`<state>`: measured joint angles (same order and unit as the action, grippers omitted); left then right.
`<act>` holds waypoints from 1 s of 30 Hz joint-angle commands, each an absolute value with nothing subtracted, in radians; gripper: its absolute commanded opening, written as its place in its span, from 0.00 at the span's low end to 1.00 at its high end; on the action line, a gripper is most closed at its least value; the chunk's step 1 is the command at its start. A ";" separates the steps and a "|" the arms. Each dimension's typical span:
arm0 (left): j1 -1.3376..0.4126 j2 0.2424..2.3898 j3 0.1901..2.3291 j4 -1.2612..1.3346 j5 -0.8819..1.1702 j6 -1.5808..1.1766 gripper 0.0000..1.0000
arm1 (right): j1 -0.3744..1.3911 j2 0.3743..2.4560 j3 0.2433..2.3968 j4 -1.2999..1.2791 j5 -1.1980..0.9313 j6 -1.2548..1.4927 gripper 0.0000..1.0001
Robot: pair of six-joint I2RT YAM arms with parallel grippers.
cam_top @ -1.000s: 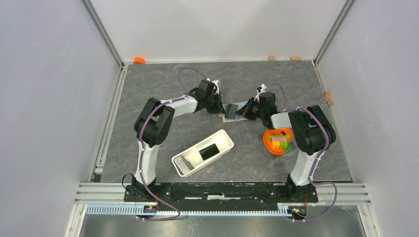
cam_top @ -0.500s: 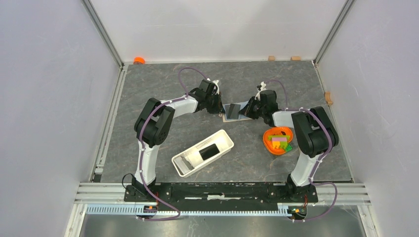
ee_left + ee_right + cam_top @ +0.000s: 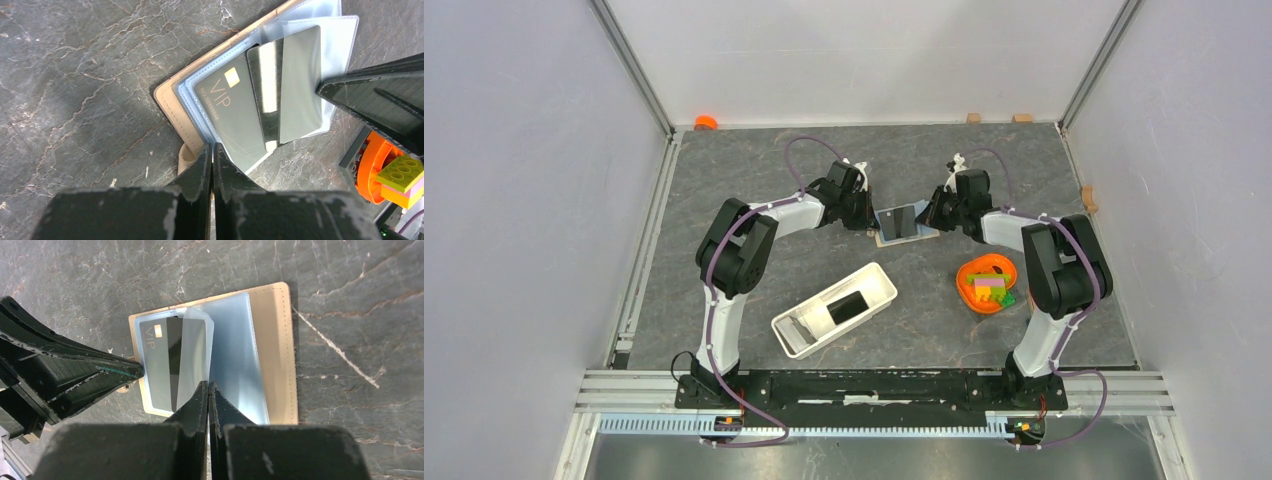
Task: Put the credit cards into the card holder
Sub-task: Turn over the card slot in the card holder.
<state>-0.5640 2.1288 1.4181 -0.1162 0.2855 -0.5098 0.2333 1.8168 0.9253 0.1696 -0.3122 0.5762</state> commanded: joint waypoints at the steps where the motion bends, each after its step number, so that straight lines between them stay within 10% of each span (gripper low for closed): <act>1: -0.560 2.122 1.408 -0.162 0.218 -0.476 0.02 | 0.221 1.813 1.007 0.104 -0.307 0.490 0.00; 13: -0.564 1.985 1.456 -0.232 0.045 -0.459 0.50 | 0.216 1.868 1.031 0.103 -0.398 0.478 0.00; 30: -0.603 2.113 1.517 -0.049 0.281 -0.713 0.53 | 0.216 1.876 1.024 0.110 -0.404 0.490 0.00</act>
